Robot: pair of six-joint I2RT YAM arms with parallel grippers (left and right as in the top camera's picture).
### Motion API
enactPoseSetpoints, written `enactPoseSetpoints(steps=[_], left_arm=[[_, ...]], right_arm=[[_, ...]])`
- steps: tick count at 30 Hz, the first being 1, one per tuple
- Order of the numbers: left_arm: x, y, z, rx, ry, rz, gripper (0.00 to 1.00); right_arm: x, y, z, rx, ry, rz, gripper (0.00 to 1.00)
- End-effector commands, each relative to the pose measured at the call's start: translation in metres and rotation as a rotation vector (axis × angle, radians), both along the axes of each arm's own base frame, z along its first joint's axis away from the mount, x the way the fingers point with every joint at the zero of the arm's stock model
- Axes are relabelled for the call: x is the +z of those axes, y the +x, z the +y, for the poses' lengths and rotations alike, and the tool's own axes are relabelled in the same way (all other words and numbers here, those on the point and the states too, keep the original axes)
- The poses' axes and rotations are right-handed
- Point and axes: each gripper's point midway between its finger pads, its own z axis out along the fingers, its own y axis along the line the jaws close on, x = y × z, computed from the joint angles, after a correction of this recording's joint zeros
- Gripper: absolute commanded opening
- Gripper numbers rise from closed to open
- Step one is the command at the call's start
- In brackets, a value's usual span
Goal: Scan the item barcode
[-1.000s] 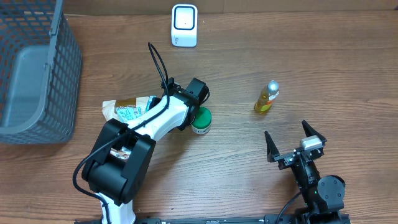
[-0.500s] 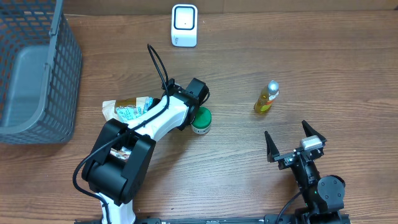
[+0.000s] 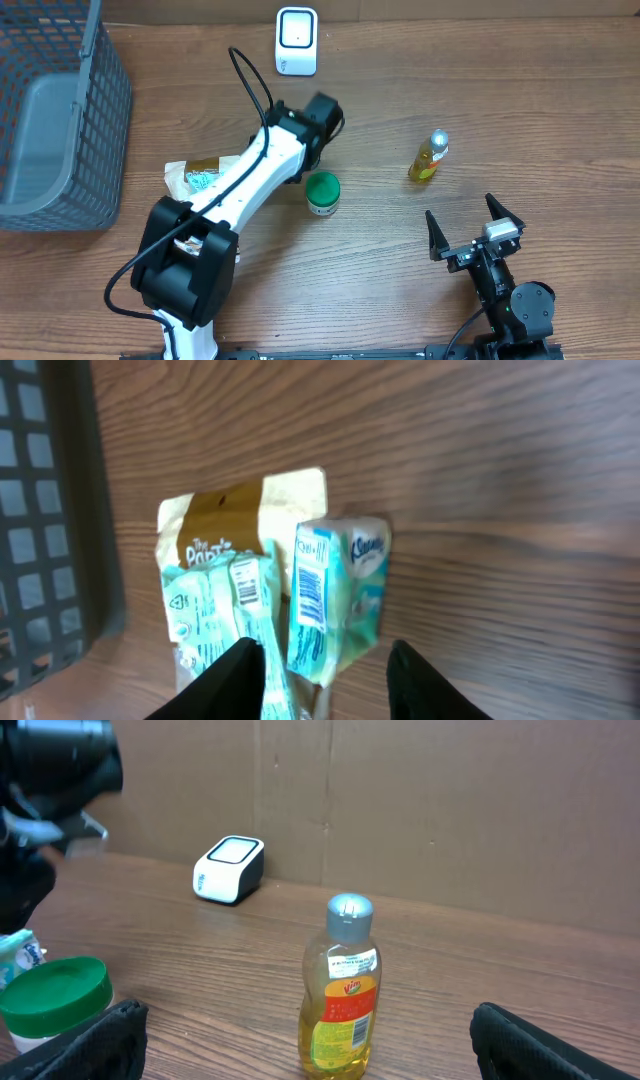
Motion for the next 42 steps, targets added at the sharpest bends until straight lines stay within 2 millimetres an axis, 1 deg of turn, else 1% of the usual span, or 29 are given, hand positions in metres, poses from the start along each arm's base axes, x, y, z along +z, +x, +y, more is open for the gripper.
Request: enactPoseSetpoints(steps=[1,2,3,4,5,6,7,12,15,21,24,29,32,34,39,42], left_arm=[[0.018,0.009,-0.008,0.056,-0.144,-0.001,0.47],[0.023,0.011,-0.007,0.064,-0.167,0.006,0.51],[0.027,0.012,-0.006,0.073,-0.194,0.015,0.58],[0.029,0.013,-0.004,0.075,-0.217,0.027,0.66],[0.030,0.014,-0.003,0.067,-0.245,0.048,0.71],[0.029,0.014,-0.001,0.062,-0.271,0.067,0.79],[0.027,0.013,0.002,0.062,-0.296,0.091,0.81],[0.014,0.001,0.025,0.099,-0.384,0.204,0.81],[0.001,-0.006,0.034,0.126,-0.409,0.243,0.80],[-0.028,-0.015,0.033,0.079,-0.422,0.283,0.78],[-0.037,-0.015,0.031,0.060,-0.421,0.278,0.79],[-0.037,-0.010,0.029,0.055,-0.427,0.257,0.80],[-0.037,-0.008,0.029,0.053,-0.429,0.250,0.84],[-0.037,-0.007,0.028,0.052,-0.434,0.249,1.00],[-0.038,-0.008,0.017,-0.003,-0.487,0.271,1.00],[-0.038,-0.009,0.016,-0.015,-0.492,0.276,1.00]], right_arm=[[-0.002,0.000,-0.002,-0.009,0.002,-0.002,1.00],[-0.002,0.000,-0.002,-0.009,0.003,-0.002,1.00],[-0.002,0.000,-0.002,-0.009,0.002,-0.002,1.00],[-0.002,0.000,-0.002,-0.009,0.002,-0.002,1.00],[-0.002,0.000,-0.002,-0.009,0.002,-0.002,1.00],[-0.002,0.000,-0.002,-0.009,0.002,-0.002,1.00],[-0.002,0.000,-0.002,-0.009,0.003,-0.002,1.00],[-0.002,0.000,-0.002,-0.009,0.003,-0.002,1.00],[-0.002,0.000,-0.002,-0.009,0.002,-0.002,1.00],[-0.002,0.000,-0.002,-0.009,0.002,-0.002,1.00],[-0.002,0.000,-0.002,-0.009,0.002,-0.002,1.00],[-0.002,0.000,-0.002,-0.009,0.002,-0.002,1.00],[-0.002,0.000,-0.002,-0.009,0.003,-0.002,1.00],[-0.002,0.000,-0.002,-0.009,0.003,-0.002,1.00],[-0.002,0.000,-0.002,-0.009,0.002,-0.002,1.00],[-0.002,0.000,-0.002,-0.009,0.002,-0.002,1.00]])
